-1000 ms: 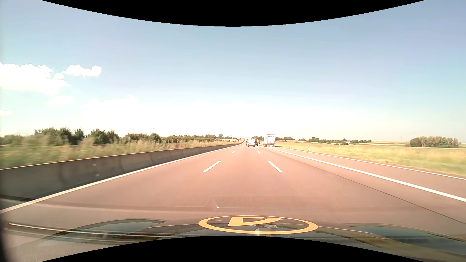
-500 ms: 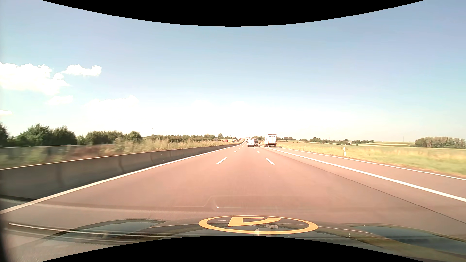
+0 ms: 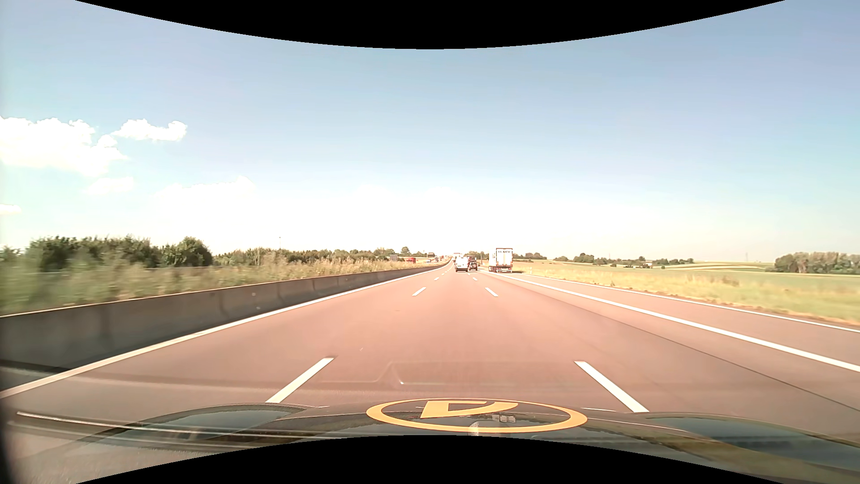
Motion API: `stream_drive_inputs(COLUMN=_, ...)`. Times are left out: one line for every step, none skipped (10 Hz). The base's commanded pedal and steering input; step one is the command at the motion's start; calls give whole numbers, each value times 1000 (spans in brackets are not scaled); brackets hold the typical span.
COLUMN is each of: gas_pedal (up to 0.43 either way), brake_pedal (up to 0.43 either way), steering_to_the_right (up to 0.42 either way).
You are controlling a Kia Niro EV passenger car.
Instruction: Follow the waypoints while adhering to traffic rules and regulations
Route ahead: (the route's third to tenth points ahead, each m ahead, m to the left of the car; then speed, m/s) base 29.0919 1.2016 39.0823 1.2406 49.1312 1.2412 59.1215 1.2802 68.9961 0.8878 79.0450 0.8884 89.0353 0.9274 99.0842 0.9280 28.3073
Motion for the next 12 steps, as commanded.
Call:
stream_drive_inputs(gas_pedal=240, brake_pedal=0, steering_to_the_right=-1)
stream_drive_inputs(gas_pedal=240, brake_pedal=0, steering_to_the_right=-1)
stream_drive_inputs(gas_pedal=240, brake_pedal=0, steering_to_the_right=-1)
stream_drive_inputs(gas_pedal=240, brake_pedal=0, steering_to_the_right=-1)
stream_drive_inputs(gas_pedal=240, brake_pedal=0, steering_to_the_right=-1)
stream_drive_inputs(gas_pedal=240, brake_pedal=0, steering_to_the_right=-1)
stream_drive_inputs(gas_pedal=240, brake_pedal=0, steering_to_the_right=-1)
stream_drive_inputs(gas_pedal=228, brake_pedal=0, steering_to_the_right=-1)
stream_drive_inputs(gas_pedal=228, brake_pedal=0, steering_to_the_right=-1)
stream_drive_inputs(gas_pedal=228, brake_pedal=0, steering_to_the_right=-1)
stream_drive_inputs(gas_pedal=228, brake_pedal=0, steering_to_the_right=-1)
stream_drive_inputs(gas_pedal=220, brake_pedal=0, steering_to_the_right=-1)
